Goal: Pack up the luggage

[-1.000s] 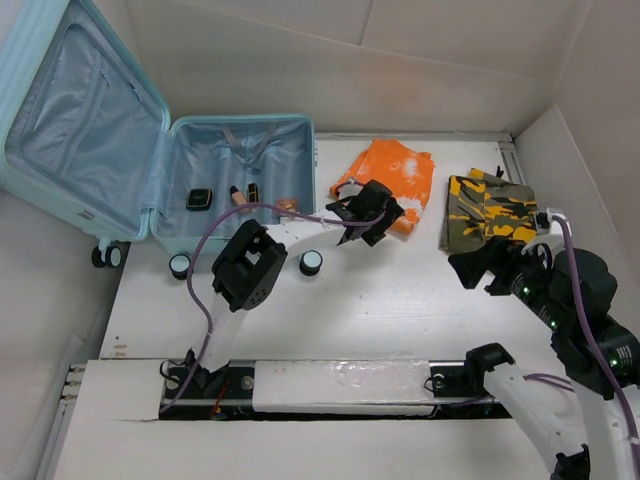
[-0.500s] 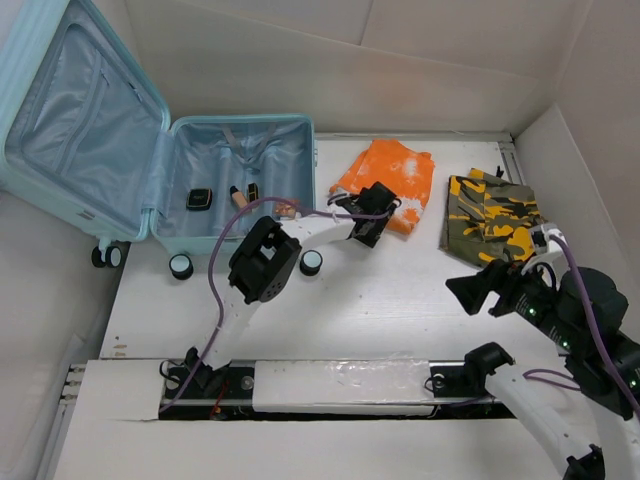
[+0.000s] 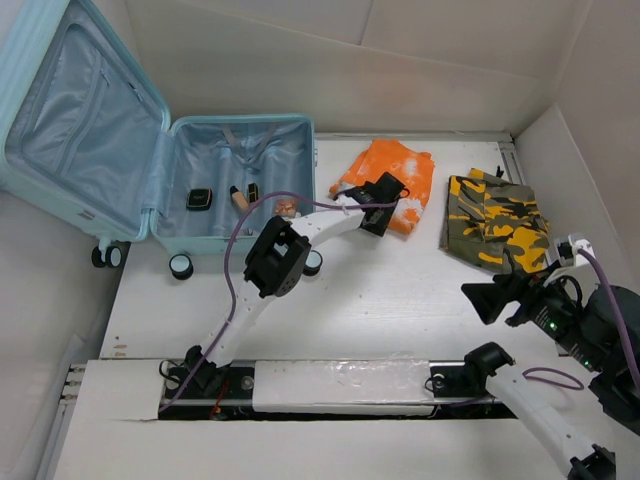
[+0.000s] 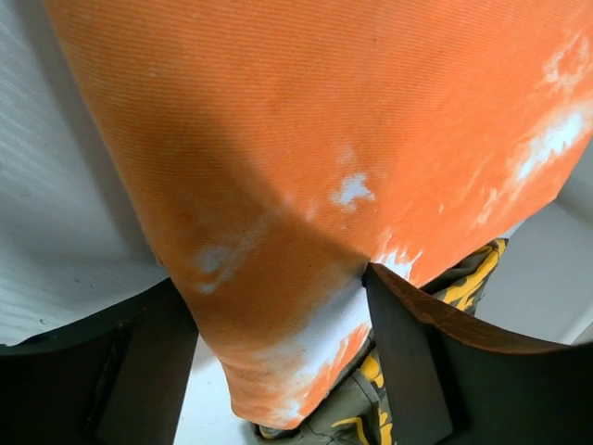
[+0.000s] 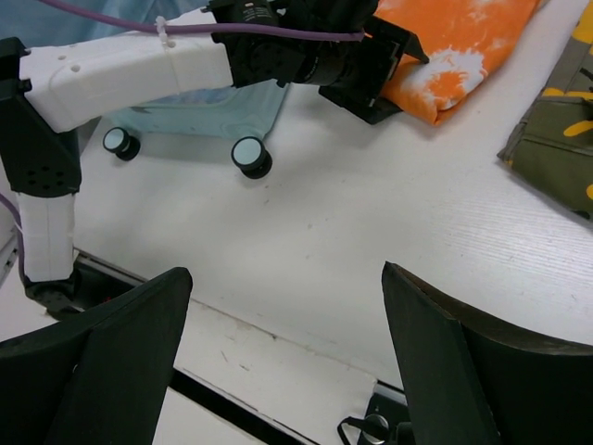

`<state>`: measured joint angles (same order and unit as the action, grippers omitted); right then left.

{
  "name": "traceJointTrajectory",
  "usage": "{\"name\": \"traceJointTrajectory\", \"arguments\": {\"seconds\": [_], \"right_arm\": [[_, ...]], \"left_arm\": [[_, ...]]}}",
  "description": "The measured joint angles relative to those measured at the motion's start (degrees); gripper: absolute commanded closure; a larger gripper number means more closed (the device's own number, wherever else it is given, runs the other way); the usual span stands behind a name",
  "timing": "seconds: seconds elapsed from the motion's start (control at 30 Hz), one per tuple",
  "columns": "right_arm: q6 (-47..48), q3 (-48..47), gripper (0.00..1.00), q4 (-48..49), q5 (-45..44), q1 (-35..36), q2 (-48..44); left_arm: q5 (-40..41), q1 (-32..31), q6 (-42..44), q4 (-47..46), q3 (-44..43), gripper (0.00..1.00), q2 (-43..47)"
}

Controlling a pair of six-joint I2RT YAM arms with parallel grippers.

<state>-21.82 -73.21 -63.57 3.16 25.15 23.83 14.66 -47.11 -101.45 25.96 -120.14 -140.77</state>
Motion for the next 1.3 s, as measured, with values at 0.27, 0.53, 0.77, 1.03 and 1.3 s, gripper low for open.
{"name": "traceJointTrajectory", "arguments": {"seconds": [0.27, 0.53, 0.77, 1.03, 1.3], "right_arm": [[0.3, -1.4, 0.14, -2.4, -2.0, 0.1, 0.0], [0.5, -2.1, 0.16, -3.0, -1.7, 0.1, -0.1], [0.6, -1.9, 0.16, -1.7, -1.2, 0.1, -0.1], [-0.2, 1.5, 0.17, 3.0, 0.1, 0.1, 1.4], [-0.9, 4.7, 0.17, 6.2, 0.6, 0.1, 4.8]], "left_arm": [[0.7, 1.0, 1.7, -1.0, -1.4, 0.96, -2.0], [2.1, 2.9, 14.1, -4.0, -2.8, 1.00, -1.9], [0.8, 6.1, 31.4, -4.0, -3.2, 1.00, 1.4], [-11.5, 21.0, 49.4, -0.1, -3.8, 1.00, 14.3], [-19.6, 38.4, 60.1, 3.0, 0.9, 1.00, 27.4]]}}
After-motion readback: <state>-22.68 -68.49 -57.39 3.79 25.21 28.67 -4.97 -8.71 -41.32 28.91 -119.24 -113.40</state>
